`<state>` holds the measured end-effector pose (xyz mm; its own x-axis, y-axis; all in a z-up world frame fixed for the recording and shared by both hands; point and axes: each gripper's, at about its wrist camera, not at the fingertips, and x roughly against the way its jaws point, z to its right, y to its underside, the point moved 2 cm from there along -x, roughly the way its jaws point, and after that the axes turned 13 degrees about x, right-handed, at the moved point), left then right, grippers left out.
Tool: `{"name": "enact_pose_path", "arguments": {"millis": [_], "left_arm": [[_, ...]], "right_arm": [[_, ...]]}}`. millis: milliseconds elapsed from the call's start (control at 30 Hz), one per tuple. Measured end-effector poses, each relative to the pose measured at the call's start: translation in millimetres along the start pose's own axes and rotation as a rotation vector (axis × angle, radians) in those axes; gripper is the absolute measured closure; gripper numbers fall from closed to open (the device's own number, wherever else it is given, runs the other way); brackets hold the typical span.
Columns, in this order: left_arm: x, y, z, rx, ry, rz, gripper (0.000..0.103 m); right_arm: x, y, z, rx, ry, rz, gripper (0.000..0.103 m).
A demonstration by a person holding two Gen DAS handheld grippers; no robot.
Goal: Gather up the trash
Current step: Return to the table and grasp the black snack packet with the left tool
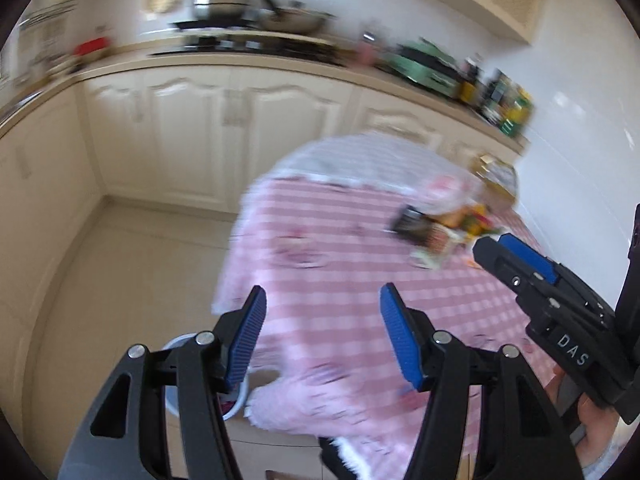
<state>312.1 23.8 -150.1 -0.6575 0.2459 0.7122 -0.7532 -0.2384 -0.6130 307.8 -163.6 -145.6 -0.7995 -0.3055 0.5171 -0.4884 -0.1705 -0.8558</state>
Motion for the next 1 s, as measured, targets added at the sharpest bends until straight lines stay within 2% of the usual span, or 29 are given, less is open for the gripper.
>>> {"name": "enact_pose_path", "arguments": {"millis": [100, 233, 467, 600, 800, 833, 867, 900, 933, 967, 1000], "left_arm": [[-24, 4, 36, -0.076, 0.007, -0.022, 0.045], [-64, 4, 76, -0.137, 0.014, -0.070, 0.045], [-115, -7, 106, -0.190, 0.000, -0.111, 0.045], [-145, -19, 112, -0.209, -0.036, -0.121, 0.045], [-177, -28, 114, -0.218, -0.044, -0.166, 0.045], [-179, -28, 114, -0.220, -0.045, -0.171, 0.048], [-181, -28, 113, -0.220, -0.039, -0.169, 0.068], [-180, -27, 114, -0.216, 0.001, -0.176, 0.075], [-178, -28, 114, -0.218, 0.016, -0.172, 0.088], [-176, -27, 115, -0.229, 0.008, -0.164, 0.095], [-174, -25, 116, -0.242, -0.001, -0.159, 0.096]], "right_arm": [[5, 14, 45, -0.066, 0.046, -0.009, 0.051], [3, 25, 84, -0.117, 0.081, -0.017, 0.051], [-15, 35, 108, -0.149, 0.104, -0.045, 0.050], [-20, 38, 115, -0.162, 0.100, -0.050, 0.050], [-29, 38, 116, -0.156, 0.101, -0.065, 0.047], [-30, 38, 115, -0.156, 0.100, -0.066, 0.047], [-31, 37, 114, -0.155, 0.099, -0.067, 0.047], [-32, 37, 112, -0.151, 0.097, -0.071, 0.047], [-33, 36, 110, -0.149, 0.098, -0.073, 0.047], [-35, 36, 107, -0.147, 0.097, -0.076, 0.047], [-36, 35, 104, -0.144, 0.095, -0.083, 0.047]]}}
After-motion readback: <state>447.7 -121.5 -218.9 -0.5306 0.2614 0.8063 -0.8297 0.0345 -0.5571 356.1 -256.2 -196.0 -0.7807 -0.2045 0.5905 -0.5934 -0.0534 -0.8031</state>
